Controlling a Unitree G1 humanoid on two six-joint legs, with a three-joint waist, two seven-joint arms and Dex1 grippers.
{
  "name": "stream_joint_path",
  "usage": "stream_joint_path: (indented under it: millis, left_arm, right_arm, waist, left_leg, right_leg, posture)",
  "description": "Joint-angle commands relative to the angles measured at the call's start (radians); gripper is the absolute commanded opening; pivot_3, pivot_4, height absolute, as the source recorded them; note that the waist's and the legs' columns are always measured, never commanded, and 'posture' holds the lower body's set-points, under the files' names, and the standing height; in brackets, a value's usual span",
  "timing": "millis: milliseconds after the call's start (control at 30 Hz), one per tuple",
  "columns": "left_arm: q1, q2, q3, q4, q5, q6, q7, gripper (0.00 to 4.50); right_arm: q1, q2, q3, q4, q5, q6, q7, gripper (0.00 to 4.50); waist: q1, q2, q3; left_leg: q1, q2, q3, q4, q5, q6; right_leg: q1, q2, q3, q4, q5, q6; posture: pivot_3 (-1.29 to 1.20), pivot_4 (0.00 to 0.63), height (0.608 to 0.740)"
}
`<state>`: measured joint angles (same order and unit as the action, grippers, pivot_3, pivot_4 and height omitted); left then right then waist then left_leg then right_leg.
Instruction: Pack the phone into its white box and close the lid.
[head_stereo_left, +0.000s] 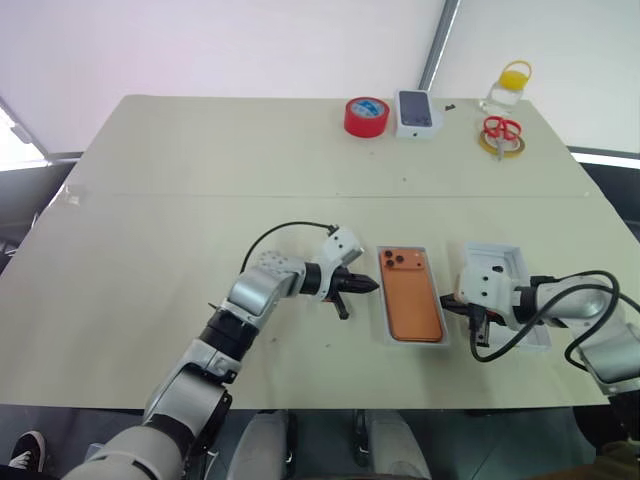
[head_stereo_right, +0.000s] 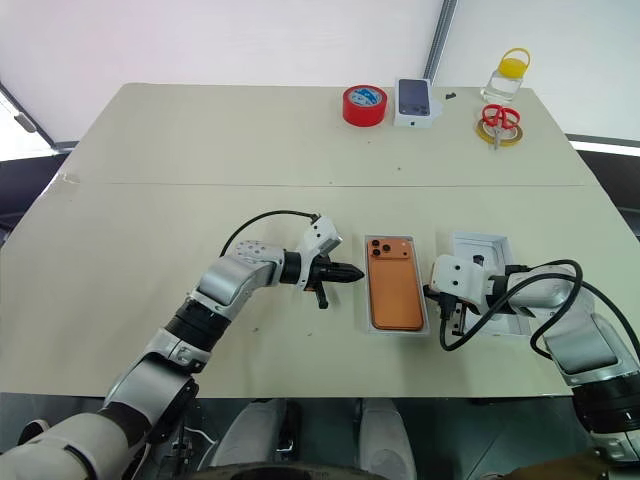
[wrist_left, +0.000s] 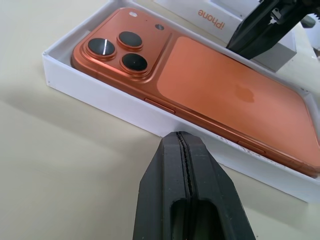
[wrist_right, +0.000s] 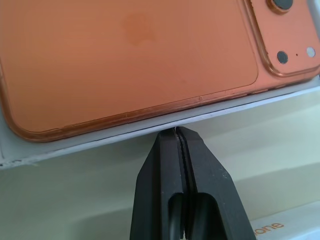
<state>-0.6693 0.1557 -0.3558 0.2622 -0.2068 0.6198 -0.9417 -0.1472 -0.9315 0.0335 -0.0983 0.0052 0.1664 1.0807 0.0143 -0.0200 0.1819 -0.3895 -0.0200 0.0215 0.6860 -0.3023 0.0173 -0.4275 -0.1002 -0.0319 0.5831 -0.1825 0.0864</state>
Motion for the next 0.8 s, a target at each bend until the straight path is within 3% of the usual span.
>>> stream_joint_path:
  millis: [33, 467, 567, 800]
  left_arm:
    - [0.026, 0.013, 0.004, -0.071, -0.015, -0.029, -0.022, 0.0]
    - [0.127, 0.127, 0.234, -0.198, -0.094, -0.115, 0.046, 0.0]
    - [0.131, 0.178, 0.296, -0.186, -0.124, -0.079, 0.043, 0.84]
    - [0.192, 0.314, 0.33, -0.211, -0.158, -0.171, -0.085, 4.48]
  right_arm:
    - [0.004, -0.032, -0.021, 0.023, -0.006, -0.031, -0.002, 0.03]
    - [0.16, -0.138, -0.171, 0.065, 0.054, -0.099, 0.021, 0.03]
    - [0.087, -0.101, -0.218, 0.039, 0.209, 0.076, 0.053, 0.0]
    - [-0.013, -0.029, -0.276, 0.053, 0.274, 0.173, -0.059, 3.37]
  waist:
    - [0.0, 0.0, 0.0]
    - [0.0, 0.0, 0.0]
    - [-0.001, 0.0, 0.0]
    - [0.003, 0.001, 0.0]
  left_leg:
    - [0.0, 0.0, 0.0, 0.0, 0.0, 0.0]
    - [0.001, 0.0, 0.0, 0.0, 0.0, 0.0]
    - [0.001, 0.0, 0.0, 0.001, 0.0, 0.0]
    - [0.0, 0.002, 0.0, 0.0, 0.0, 0.0]
  right_leg:
    - [0.0, 0.0, 0.0, 0.0, 0.0, 0.0]
    - [0.0, 0.0, 0.0, 0.0, 0.0, 0.0]
    - [0.0, 0.0, 0.0, 0.001, 0.0, 0.0]
    - [-0.001, 0.002, 0.0, 0.001, 0.0, 0.0]
  posture:
    - [0.0, 0.15, 0.74]
    - [0.0, 0.15, 0.74]
    - [0.0, 0.15, 0.74]
    - [0.0, 0.15, 0.74]
